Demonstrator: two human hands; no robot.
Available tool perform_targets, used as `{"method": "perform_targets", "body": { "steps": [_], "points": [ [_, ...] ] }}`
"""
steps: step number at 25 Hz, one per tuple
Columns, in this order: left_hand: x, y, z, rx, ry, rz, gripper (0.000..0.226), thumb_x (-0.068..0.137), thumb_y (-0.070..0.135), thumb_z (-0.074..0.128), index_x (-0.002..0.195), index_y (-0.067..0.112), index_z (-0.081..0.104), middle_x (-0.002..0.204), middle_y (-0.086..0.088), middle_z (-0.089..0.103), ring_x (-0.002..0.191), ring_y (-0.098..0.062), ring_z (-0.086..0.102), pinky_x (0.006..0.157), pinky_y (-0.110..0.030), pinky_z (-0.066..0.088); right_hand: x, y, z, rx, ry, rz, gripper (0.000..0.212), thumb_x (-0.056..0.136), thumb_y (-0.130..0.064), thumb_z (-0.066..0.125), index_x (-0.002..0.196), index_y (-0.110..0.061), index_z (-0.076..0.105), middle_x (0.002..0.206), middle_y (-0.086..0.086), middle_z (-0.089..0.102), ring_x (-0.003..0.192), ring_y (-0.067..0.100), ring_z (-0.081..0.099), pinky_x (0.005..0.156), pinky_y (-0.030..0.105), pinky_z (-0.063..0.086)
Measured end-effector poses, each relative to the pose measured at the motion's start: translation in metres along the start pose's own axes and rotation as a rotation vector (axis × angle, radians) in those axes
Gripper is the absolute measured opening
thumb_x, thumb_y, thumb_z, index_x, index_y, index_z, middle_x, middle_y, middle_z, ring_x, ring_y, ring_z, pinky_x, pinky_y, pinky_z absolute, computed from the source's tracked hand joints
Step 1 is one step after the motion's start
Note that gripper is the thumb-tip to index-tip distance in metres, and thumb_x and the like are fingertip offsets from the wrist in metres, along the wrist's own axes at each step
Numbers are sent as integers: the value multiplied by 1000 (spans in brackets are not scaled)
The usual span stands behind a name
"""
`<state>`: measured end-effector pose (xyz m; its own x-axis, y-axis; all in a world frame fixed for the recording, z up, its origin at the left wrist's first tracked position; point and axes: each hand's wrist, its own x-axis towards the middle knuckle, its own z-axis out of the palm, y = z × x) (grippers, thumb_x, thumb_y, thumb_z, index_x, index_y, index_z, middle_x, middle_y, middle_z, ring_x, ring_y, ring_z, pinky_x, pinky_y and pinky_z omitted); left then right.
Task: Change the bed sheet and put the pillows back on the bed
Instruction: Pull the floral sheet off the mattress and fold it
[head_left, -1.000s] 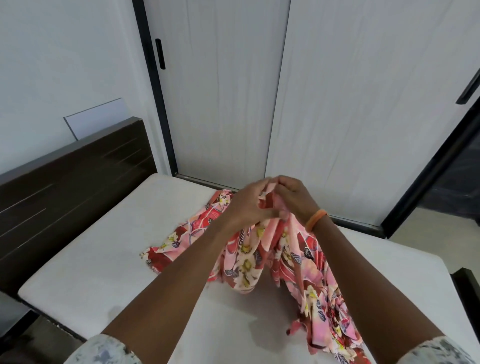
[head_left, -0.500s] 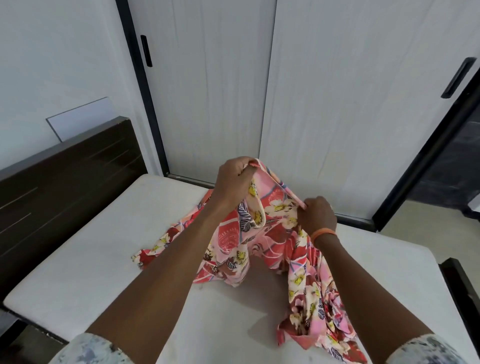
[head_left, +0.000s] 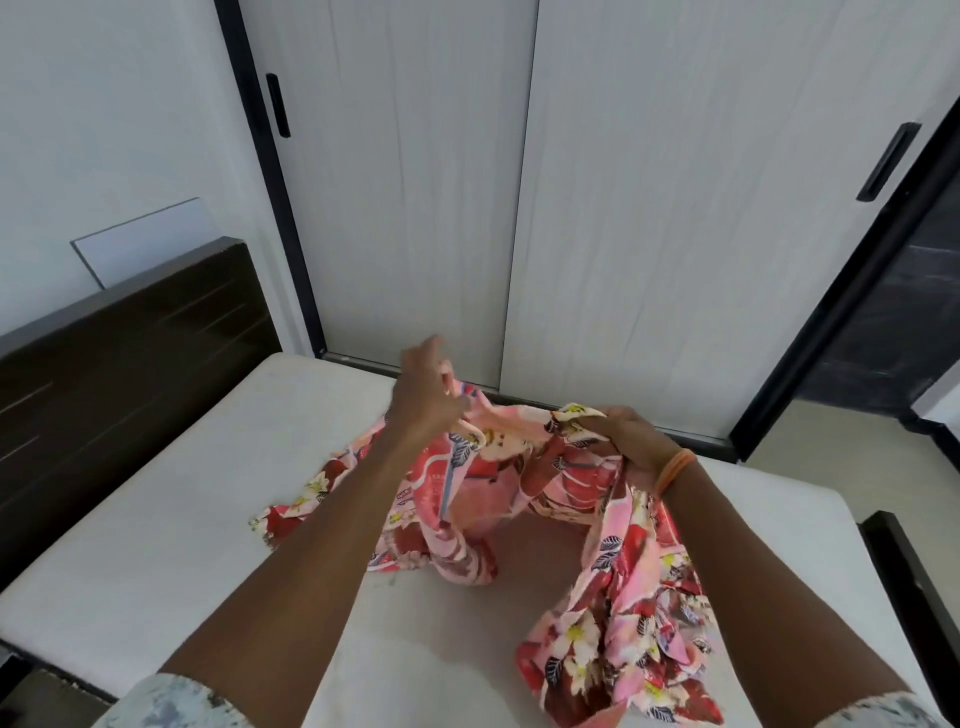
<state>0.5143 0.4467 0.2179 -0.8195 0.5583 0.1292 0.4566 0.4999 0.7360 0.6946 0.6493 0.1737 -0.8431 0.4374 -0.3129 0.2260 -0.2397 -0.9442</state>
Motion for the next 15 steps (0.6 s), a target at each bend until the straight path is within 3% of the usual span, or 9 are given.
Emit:
{"method": "perform_targets", "body": {
  "steps": [2, 4, 5, 7, 9, 10, 11, 13, 15],
  "points": [
    [-20, 13, 20, -87, -254, 149, 92, 71, 25, 87, 148, 29, 38, 140, 12, 45, 116, -9, 52, 94, -23, 44, -4, -18, 11, 5, -46, 35, 17, 87, -12, 62, 90, 3, 70, 87, 21, 72, 69, 29, 69, 71, 38, 59],
    [-33, 24, 41, -131, -383, 250, 78, 69, 28, 89, 139, 30, 54, 135, 9, 60, 118, -10, 57, 100, -31, 45, -7, -28, 19, 17, -77, 58, 15, 85, -14, 61, 86, -1, 69, 79, 16, 71, 63, 25, 66, 68, 33, 56],
    [-36, 28, 48, -146, -385, 288, 60, 73, 28, 86, 130, 27, 63, 121, 8, 69, 109, -7, 63, 95, -31, 49, -9, -33, 22, 28, -93, 68, 15, 83, -17, 62, 86, -4, 69, 79, 14, 71, 65, 24, 66, 69, 33, 55],
    [-36, 32, 50, -202, -354, 299, 29, 85, 27, 76, 113, 19, 75, 83, 13, 74, 72, 5, 64, 68, -23, 50, -13, -37, 22, 2, -113, 94, 21, 81, -25, 65, 89, -7, 71, 83, 13, 72, 69, 25, 68, 71, 32, 56],
    [-31, 32, 42, -232, -333, 264, 21, 93, 25, 67, 107, 12, 76, 54, 19, 65, 42, 8, 49, 47, -12, 36, -19, -39, 16, -67, -114, 96, 26, 87, -29, 64, 96, -5, 70, 89, 16, 72, 71, 26, 70, 66, 31, 59],
    [-28, 32, 35, -233, -325, 250, 22, 96, 26, 64, 105, 10, 76, 53, 20, 65, 40, 5, 50, 46, -9, 35, -22, -37, 12, -139, -99, 63, 27, 89, -28, 65, 98, -4, 69, 90, 18, 71, 69, 26, 69, 63, 30, 58],
    [-25, 32, 27, -232, -316, 243, 21, 97, 27, 61, 102, 13, 76, 61, 17, 69, 45, 1, 58, 49, -11, 41, -23, -35, 6, -253, -73, 4, 23, 89, -24, 67, 98, -3, 69, 90, 18, 70, 69, 24, 68, 62, 29, 57],
    [-19, 33, 15, -228, -302, 234, 18, 98, 29, 59, 90, 24, 75, 69, 5, 74, 72, -25, 71, 66, -34, 57, -27, -31, 1, -433, -19, -112, 17, 82, -10, 75, 97, -4, 68, 89, 17, 70, 71, 20, 67, 68, 30, 56],
    [-18, 35, 14, -217, -302, 250, 13, 93, 33, 64, 86, 27, 73, 70, 6, 73, 78, -28, 70, 72, -39, 57, -30, -29, 1, -359, 4, -143, 10, 83, -8, 74, 91, -4, 69, 81, 15, 70, 64, 19, 66, 61, 29, 56]
  ]
}}
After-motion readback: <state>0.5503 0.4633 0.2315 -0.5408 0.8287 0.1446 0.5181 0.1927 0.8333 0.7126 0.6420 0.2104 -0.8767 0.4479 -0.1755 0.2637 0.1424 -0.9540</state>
